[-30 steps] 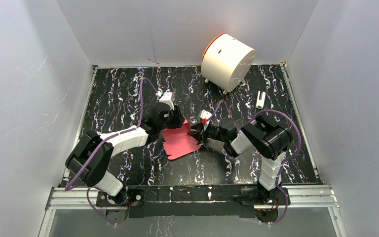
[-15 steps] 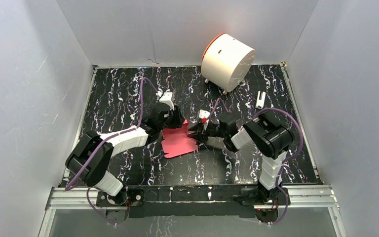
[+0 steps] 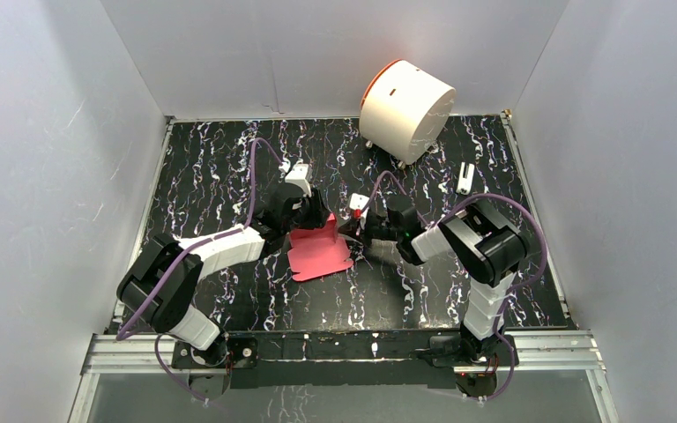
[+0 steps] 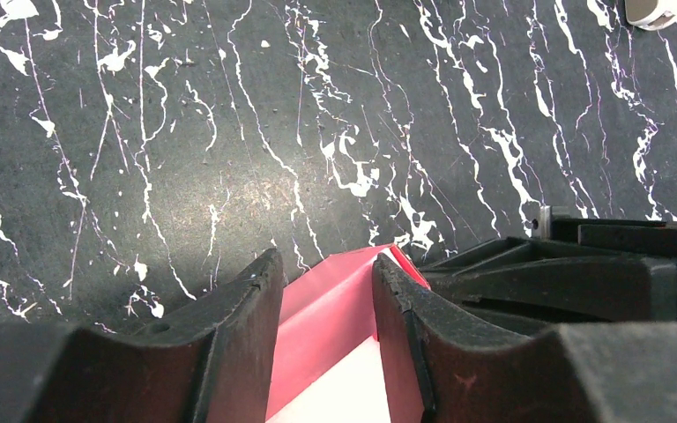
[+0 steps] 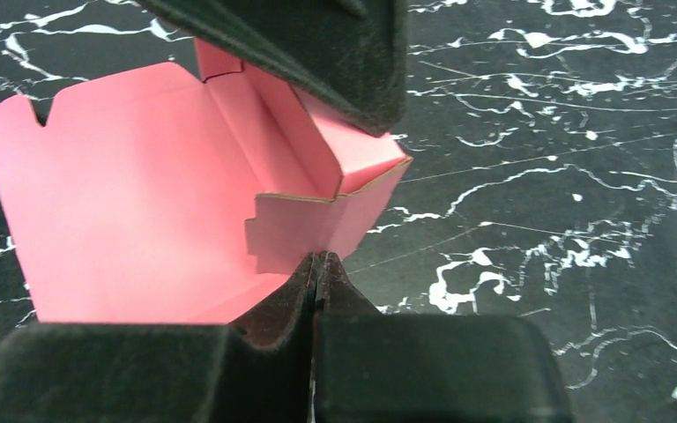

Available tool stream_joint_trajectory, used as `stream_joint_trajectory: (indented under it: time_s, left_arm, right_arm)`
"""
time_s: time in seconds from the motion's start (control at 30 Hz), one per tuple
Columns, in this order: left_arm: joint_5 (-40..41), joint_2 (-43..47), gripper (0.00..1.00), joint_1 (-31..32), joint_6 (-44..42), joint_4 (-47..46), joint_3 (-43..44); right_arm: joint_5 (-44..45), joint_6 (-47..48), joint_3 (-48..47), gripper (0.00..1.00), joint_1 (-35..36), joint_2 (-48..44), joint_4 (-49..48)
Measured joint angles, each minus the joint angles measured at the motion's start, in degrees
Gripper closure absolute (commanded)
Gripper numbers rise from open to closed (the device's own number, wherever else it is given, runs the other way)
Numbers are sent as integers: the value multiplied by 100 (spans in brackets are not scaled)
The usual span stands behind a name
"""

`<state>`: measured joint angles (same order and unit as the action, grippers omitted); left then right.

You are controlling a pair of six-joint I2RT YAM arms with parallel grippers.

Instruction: Fold the paper box

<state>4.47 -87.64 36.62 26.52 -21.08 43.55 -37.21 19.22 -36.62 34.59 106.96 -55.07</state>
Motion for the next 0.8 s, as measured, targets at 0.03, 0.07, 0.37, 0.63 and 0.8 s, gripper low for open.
stream_joint_trajectory:
  time_s: [0.03,0.07,0.37,0.63,0.8]
  left_arm:
    - [-7,0,60,-4,0,0,0]
    - [-20,0,60,-9,0,0,0]
    - [-70,17,60,-9,-15,4,-9]
    - [-70,22,60,-9,-15,4,-13]
    - [-87,22,60,-11,-11,2,-20]
  right_arm:
    - [120,4,15,88,4,-31,-22]
    - [205,0,35,84,9,-55,-57]
    - [520,-199,160,63,50,-72,-581]
    - [367,-407,186,56,76,-50,-866]
    - [332,-581,186,59,81,94,-1134]
